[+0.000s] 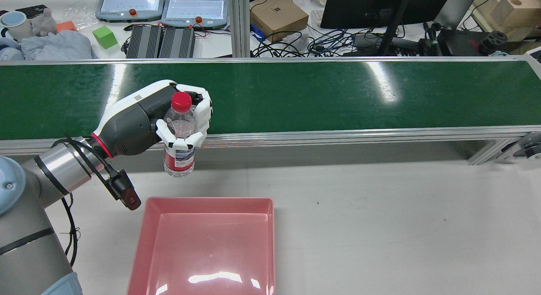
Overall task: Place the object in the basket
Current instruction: 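Lift the bottle off the conveyor and carry it over the pink basket, then lower the bottle into the pink basket and open the left hand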
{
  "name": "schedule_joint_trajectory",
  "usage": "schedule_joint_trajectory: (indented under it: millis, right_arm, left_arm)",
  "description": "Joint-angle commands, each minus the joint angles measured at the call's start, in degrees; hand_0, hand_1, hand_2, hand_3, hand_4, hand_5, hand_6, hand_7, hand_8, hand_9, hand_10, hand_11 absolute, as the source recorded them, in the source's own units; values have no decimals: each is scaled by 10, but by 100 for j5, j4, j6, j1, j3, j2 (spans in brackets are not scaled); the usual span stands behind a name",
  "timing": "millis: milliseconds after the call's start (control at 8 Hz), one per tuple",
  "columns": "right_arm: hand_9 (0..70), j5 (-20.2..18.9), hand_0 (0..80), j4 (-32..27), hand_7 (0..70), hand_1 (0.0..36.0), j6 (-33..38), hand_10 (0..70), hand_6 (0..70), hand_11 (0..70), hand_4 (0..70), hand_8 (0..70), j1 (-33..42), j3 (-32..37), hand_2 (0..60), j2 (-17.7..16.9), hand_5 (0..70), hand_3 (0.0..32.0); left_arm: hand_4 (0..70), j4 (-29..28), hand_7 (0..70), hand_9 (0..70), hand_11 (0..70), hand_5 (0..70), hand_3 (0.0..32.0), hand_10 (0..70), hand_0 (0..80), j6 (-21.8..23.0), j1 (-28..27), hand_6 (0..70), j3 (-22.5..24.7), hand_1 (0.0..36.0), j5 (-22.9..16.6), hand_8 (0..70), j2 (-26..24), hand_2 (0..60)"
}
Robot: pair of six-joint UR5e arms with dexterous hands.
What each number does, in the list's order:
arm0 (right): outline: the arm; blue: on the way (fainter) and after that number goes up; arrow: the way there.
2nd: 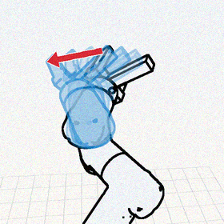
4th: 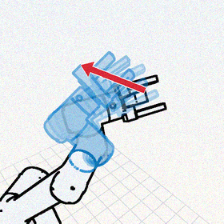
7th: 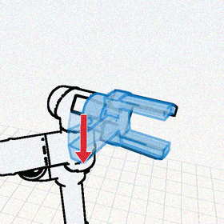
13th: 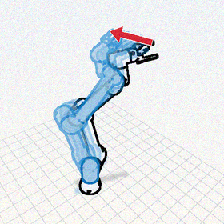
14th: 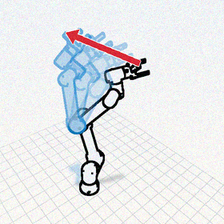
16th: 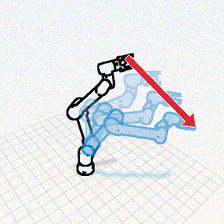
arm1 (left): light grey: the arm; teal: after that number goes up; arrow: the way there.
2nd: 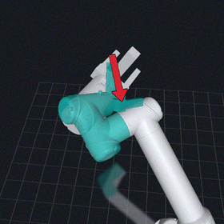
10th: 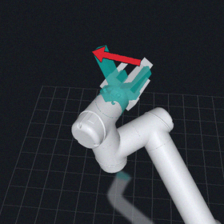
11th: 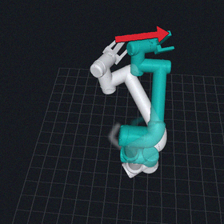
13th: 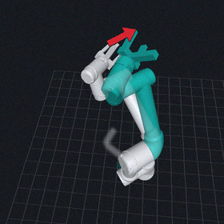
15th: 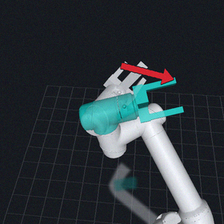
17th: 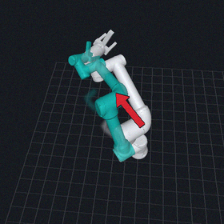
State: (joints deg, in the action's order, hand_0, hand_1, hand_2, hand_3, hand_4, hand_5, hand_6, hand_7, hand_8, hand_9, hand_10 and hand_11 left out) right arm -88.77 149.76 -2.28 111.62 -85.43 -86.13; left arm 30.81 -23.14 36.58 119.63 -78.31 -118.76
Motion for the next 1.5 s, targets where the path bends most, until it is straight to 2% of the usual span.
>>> schedule_joint_trajectory:
  millis: [0,125,250,375,500,625,750,875,1000,1125,1375]
  right_arm:
    - [0,0,0,0,0,0,0,0,0,0,0,0,0,0,0,0,0,0]
    - [0,0,0,0,0,0,0,0,0,0,0,0,0,0,0,0,0,0]
    - [0,0,0,0,0,0,0,0,0,0,0,0,0,0,0,0,0,0]
    - [0,0,0,0,0,0,0,0,0,0,0,0,0,0,0,0,0,0]
    - [0,0,0,0,0,0,0,0,0,0,0,0,0,0,0,0,0,0]
    - [0,0,0,0,0,0,0,0,0,0,0,0,0,0,0,0,0,0]
    - [0,0,0,0,0,0,0,0,0,0,0,0,0,0,0,0,0,0]
    - [0,0,0,0,0,0,0,0,0,0,0,0,0,0,0,0,0,0]
    - [0,0,0,0,0,0,0,0,0,0,0,0,0,0,0,0,0,0]
    - [0,0,0,0,0,0,0,0,0,0,0,0,0,0,0,0,0,0]
    - [0,0,0,0,0,0,0,0,0,0,0,0,0,0,0,0,0,0]
  left_arm:
    - [669,153,700,700,700,700,0,700,800,-103,-606,700,244,260,44,700,-7,554]
    - [643,154,700,700,700,700,0,700,800,-103,-608,700,385,268,183,700,28,539]
    - [610,154,700,700,700,700,0,700,800,-112,-643,700,525,256,228,700,176,496]
    - [519,145,671,700,700,700,0,700,694,-112,-661,700,657,212,237,700,308,358]
    - [403,32,568,700,700,700,0,611,558,-112,-670,665,737,78,228,623,457,28]
    - [307,-230,393,524,623,500,0,444,471,-103,-661,385,781,0,211,418,642,0]
    - [253,-337,232,324,426,359,0,300,375,-112,-678,192,921,0,211,245,809,0]
    - [218,-338,109,166,279,283,0,197,238,-112,-679,107,1018,0,193,134,889,0]
    - [198,-338,46,94,203,254,0,145,172,-121,-705,70,1045,0,184,80,907,0]
    - [186,-338,26,58,164,210,0,118,123,-112,-835,46,1097,0,193,46,907,0]
    - [161,-338,4,34,131,162,0,96,104,-112,-854,31,1142,0,211,30,898,0]
